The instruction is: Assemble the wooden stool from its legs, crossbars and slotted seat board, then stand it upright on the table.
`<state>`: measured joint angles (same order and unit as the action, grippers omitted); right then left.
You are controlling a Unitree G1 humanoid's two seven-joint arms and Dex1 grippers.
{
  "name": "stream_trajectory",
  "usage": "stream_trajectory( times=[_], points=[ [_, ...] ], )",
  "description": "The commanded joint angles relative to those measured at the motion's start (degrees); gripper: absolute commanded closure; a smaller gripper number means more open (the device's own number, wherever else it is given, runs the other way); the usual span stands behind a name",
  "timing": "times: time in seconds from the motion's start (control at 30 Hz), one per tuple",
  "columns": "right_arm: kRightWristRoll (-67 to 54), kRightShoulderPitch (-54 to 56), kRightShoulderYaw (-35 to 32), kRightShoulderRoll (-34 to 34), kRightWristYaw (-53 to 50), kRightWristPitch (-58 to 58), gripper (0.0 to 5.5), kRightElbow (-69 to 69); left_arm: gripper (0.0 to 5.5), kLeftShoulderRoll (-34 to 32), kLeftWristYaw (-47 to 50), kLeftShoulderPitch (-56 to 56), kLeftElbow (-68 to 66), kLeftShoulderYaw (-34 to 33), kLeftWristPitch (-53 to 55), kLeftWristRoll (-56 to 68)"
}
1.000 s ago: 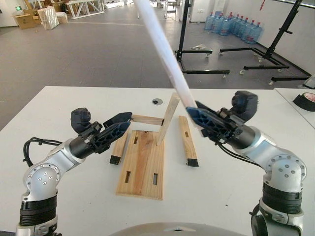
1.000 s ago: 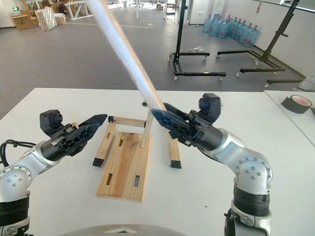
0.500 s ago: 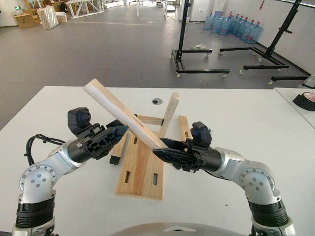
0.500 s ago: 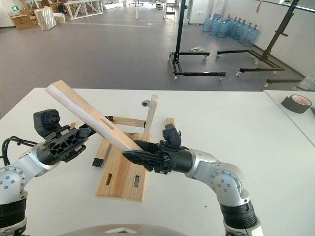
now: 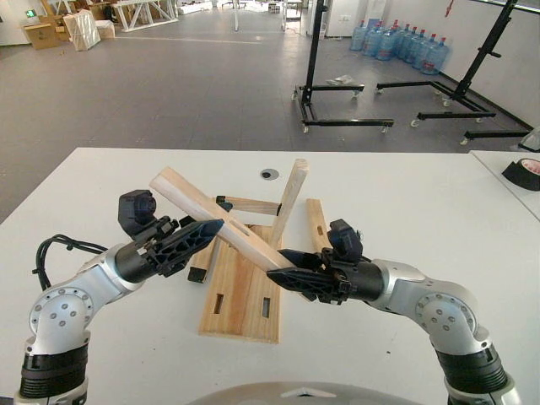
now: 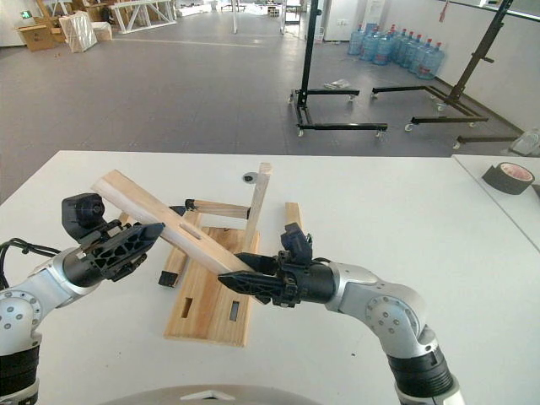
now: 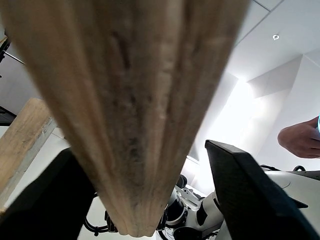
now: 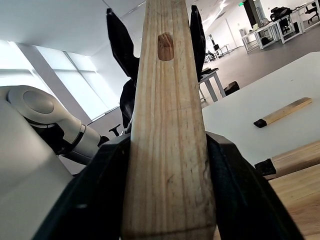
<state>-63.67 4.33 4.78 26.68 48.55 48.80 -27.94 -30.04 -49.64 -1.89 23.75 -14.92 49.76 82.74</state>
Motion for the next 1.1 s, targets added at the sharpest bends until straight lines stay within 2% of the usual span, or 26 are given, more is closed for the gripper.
stream_trajectory(
  times=[0.03,0.2,0.47,0.5,0.67,0.77,0.8,0.87,0.93,1.0,1.1],
  points=[
    [-0.63,0.96,-1.32,0.61,-0.36,0.40,3.46,0.51,2.67,-1.50,-1.00,0.22,0.56,-0.30,-0.01,-0.50],
    [0.59,1.27,-1.18,0.99,0.10,0.15,3.46,0.81,3.38,-2.68,-2.35,0.22,0.46,-0.06,0.53,-0.74],
    [2.78,1.48,-0.95,1.64,1.06,-0.16,3.46,1.31,3.44,-3.45,-4.06,0.30,0.27,1.75,-0.37,-4.66],
    [2.63,1.53,-0.73,2.02,1.20,0.58,3.09,1.42,3.45,-3.28,-4.12,0.18,0.07,1.70,-0.57,-4.82],
    [2.56,0.64,-0.48,3.24,1.30,1.83,2.11,0.95,3.46,-3.04,-2.54,-1.30,-2.59,-1.12,-4.37,-8.67],
    [5.49,-2.61,-0.48,4.69,-0.29,0.39,1.50,-1.29,3.48,-7.63,-3.37,-4.30,-7.52,-7.02,-5.88,-10.29],
    [7.49,-3.67,-0.15,5.12,-1.11,-0.51,1.47,-2.21,3.48,-9.38,-4.13,-5.19,-8.84,-8.10,-6.12,-11.50],
    [13.51,-4.64,1.71,6.18,-2.79,-3.07,1.47,-3.54,3.48,-12.20,-5.61,-6.49,-10.83,-8.80,-6.83,-14.66],
    [24.38,-3.52,7.14,7.30,-6.61,-6.53,1.47,-3.50,3.48,-14.58,-6.96,-7.56,-12.13,-7.83,-8.29,-19.24],
    [32.19,-1.40,12.48,5.55,-11.60,-7.32,1.47,-3.08,3.48,-15.23,-7.77,-7.42,-11.40,-6.70,-9.52,-22.54],
    [40.31,-0.30,20.26,4.23,-15.26,-7.19,1.47,-3.40,3.48,-15.31,-8.47,-5.41,-9.25,-6.68,-10.30,-24.74]
  ],
)
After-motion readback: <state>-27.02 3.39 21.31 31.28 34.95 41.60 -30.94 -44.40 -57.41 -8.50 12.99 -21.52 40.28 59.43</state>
